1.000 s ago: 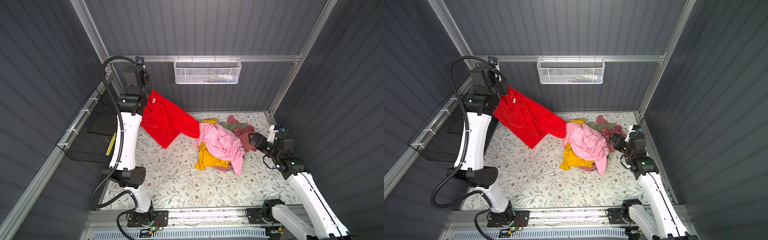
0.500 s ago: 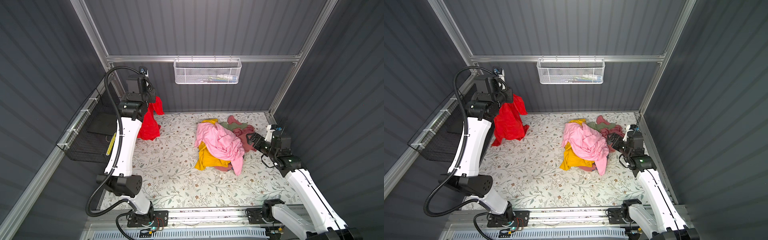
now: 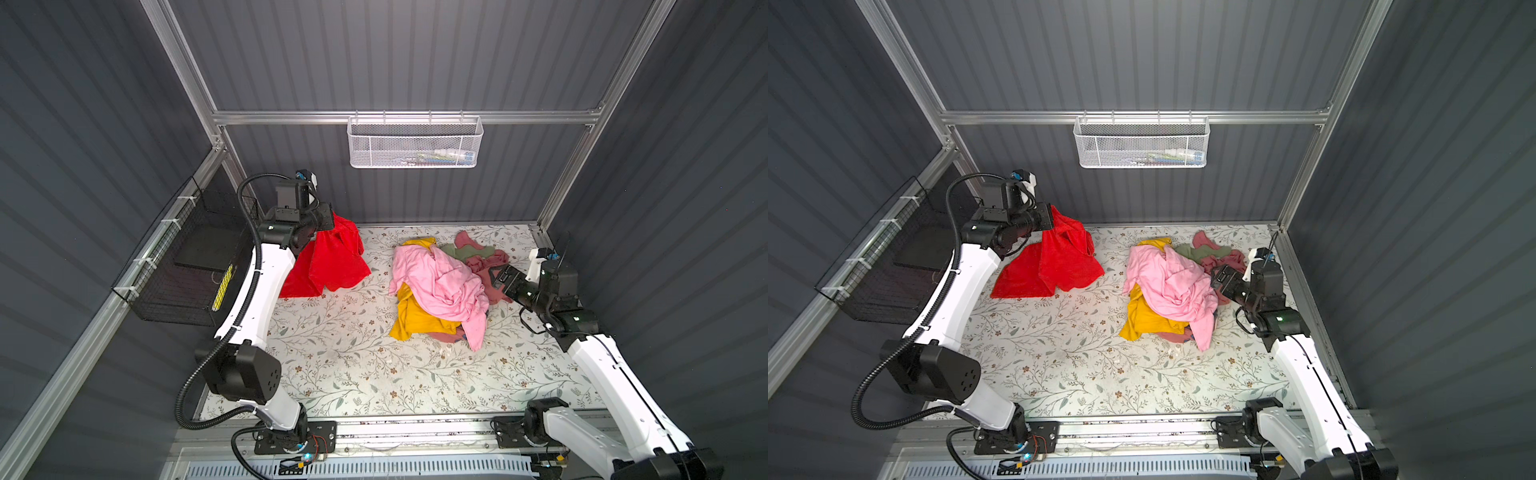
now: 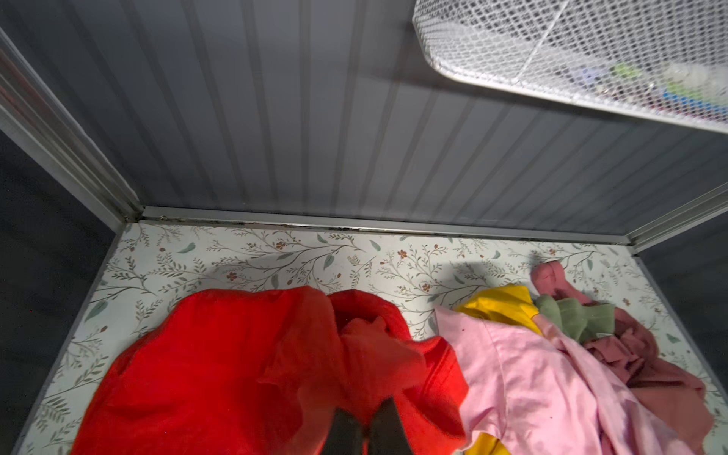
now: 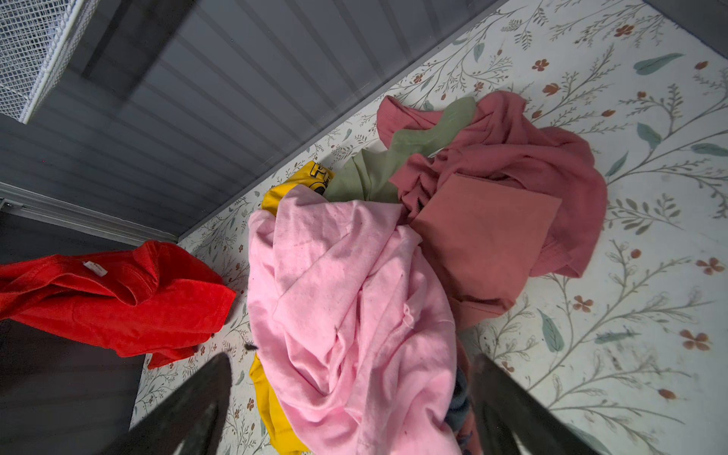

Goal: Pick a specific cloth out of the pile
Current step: 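Lower the red cloth onto the table with the left gripper and release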

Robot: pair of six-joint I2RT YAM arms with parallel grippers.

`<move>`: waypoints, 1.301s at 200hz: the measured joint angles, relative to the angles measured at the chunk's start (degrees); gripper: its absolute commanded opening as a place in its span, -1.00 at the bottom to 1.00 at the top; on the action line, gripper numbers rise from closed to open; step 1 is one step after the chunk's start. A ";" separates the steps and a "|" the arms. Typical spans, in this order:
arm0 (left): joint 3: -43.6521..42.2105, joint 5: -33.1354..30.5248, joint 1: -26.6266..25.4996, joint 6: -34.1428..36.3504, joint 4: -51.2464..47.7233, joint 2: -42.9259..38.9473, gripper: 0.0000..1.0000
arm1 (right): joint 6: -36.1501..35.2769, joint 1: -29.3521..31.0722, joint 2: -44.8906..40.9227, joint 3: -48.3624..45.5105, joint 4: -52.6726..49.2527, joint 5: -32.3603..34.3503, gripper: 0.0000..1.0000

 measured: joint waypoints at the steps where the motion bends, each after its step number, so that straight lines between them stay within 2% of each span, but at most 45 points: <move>1: 0.00 0.09 0.00 -0.09 0.17 0.00 -1.00 | 0.00 0.00 0.00 0.00 -0.02 0.00 0.87; 49: 0.44 5.38 -0.02 -5.66 4.48 -0.39 -1.00 | 0.50 0.76 0.55 0.00 0.33 -0.02 0.86; 107: 0.57 6.84 0.00 -10.64 7.91 -6.93 -1.00 | 1.07 2.58 3.78 0.79 0.81 -0.07 0.85; 147: 2.21 6.84 0.00 -12.13 9.64 -7.10 -1.00 | 1.07 3.43 4.81 1.90 1.14 -0.04 0.85; 180: 1.05 4.37 0.02 -12.15 9.90 -6.51 -1.00 | 1.05 3.67 4.85 1.90 1.25 -0.04 0.85; 260: -12.37 -6.43 4.15 -11.34 10.49 -5.99 -1.00 | 1.01 3.74 4.85 1.90 1.20 -0.02 0.85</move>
